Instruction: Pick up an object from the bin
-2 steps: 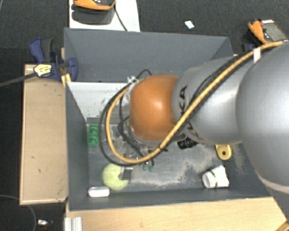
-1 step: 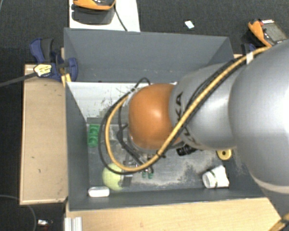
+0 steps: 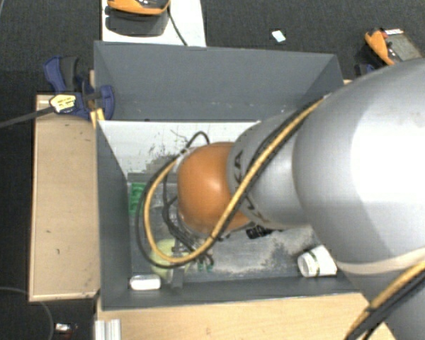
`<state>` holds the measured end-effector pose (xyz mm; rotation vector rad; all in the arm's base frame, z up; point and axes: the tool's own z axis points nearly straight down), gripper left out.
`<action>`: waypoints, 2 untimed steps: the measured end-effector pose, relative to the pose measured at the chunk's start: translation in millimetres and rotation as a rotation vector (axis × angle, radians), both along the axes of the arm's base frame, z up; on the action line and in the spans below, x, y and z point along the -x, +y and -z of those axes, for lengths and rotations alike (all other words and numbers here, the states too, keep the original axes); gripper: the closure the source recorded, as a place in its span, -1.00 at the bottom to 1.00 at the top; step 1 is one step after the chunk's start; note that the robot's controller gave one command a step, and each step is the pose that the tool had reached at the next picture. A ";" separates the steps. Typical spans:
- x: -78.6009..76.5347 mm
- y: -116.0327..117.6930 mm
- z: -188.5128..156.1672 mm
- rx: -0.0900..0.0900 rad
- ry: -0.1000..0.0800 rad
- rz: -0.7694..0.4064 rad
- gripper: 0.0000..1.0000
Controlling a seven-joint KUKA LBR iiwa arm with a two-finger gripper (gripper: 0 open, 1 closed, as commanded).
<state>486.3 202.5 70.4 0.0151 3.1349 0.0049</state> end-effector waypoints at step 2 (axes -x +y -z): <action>7.9 -2.9 -1.7 -0.005 -0.004 0.187 1.00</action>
Offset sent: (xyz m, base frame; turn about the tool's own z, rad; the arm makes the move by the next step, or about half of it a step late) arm 0.0000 0.0000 0.0000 0.0000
